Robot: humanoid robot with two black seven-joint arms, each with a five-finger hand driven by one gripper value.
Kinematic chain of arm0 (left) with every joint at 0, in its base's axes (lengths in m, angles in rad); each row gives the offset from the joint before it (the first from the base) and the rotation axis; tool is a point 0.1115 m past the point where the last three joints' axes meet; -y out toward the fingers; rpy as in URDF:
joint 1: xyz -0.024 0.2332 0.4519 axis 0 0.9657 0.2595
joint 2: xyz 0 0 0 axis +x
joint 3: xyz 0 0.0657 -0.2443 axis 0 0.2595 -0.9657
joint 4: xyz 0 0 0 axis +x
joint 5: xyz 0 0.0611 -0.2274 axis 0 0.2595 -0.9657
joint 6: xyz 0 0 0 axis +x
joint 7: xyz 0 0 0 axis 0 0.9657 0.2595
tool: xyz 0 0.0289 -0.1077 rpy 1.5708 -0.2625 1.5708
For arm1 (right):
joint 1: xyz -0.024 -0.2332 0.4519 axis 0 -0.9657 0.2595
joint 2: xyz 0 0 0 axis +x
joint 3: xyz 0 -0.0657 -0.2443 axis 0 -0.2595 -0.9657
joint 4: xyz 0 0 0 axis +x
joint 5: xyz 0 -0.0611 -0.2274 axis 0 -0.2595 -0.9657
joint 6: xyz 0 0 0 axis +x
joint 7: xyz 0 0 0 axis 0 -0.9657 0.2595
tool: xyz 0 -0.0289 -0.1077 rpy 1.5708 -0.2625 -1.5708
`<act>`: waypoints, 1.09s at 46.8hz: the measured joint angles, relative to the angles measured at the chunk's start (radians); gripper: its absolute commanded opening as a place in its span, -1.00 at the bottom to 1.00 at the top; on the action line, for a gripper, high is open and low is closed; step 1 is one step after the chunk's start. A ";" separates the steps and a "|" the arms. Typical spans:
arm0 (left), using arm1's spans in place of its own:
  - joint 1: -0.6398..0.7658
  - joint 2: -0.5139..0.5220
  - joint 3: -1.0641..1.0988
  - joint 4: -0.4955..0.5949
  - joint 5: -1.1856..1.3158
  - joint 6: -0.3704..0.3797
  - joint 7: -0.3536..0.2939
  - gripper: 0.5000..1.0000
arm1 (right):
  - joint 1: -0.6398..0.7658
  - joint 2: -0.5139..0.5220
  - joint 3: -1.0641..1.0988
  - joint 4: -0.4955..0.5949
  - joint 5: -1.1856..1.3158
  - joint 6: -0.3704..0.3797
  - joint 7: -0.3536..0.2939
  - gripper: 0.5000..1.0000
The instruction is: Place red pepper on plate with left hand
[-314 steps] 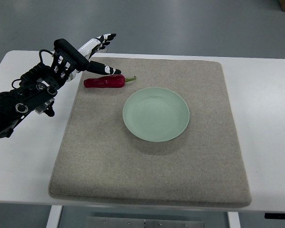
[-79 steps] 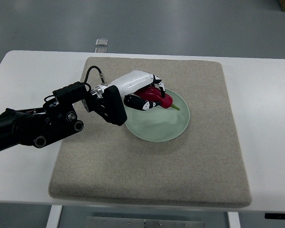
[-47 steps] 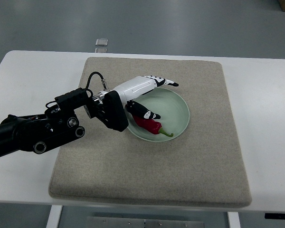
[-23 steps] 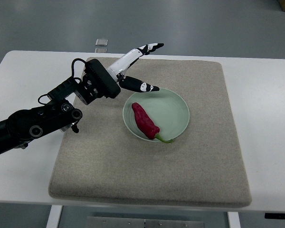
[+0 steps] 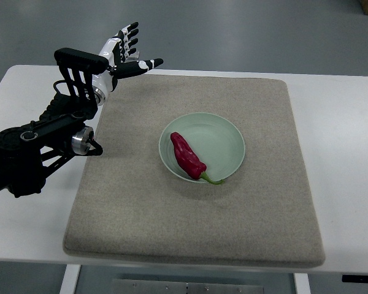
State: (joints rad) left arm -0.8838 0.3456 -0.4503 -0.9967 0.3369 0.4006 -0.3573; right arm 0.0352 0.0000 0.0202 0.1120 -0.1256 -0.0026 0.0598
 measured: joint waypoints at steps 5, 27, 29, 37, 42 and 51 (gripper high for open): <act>0.002 -0.010 -0.006 0.030 -0.073 -0.001 0.000 0.97 | 0.000 0.000 0.000 0.000 0.000 0.000 0.000 0.71; 0.010 -0.013 -0.017 0.036 -0.279 -0.019 -0.004 0.99 | 0.000 0.000 0.000 0.000 0.000 0.000 0.000 0.71; 0.027 -0.013 -0.036 0.036 -0.293 -0.019 -0.005 1.00 | 0.000 0.000 0.000 0.000 0.000 0.000 0.000 0.71; 0.110 -0.027 -0.191 0.037 -0.305 -0.019 -0.005 1.00 | 0.000 0.000 0.000 0.000 0.000 0.000 0.000 0.71; 0.136 -0.028 -0.244 0.037 -0.305 -0.019 -0.005 1.00 | 0.000 0.000 0.002 0.003 0.001 0.008 0.000 0.71; 0.139 -0.031 -0.276 0.037 -0.306 -0.019 -0.005 1.00 | 0.001 0.000 0.000 -0.004 -0.001 0.000 0.000 0.71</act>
State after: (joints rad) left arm -0.7445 0.3145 -0.7268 -0.9601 0.0308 0.3819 -0.3624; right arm 0.0359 0.0000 0.0202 0.1075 -0.1266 -0.0023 0.0598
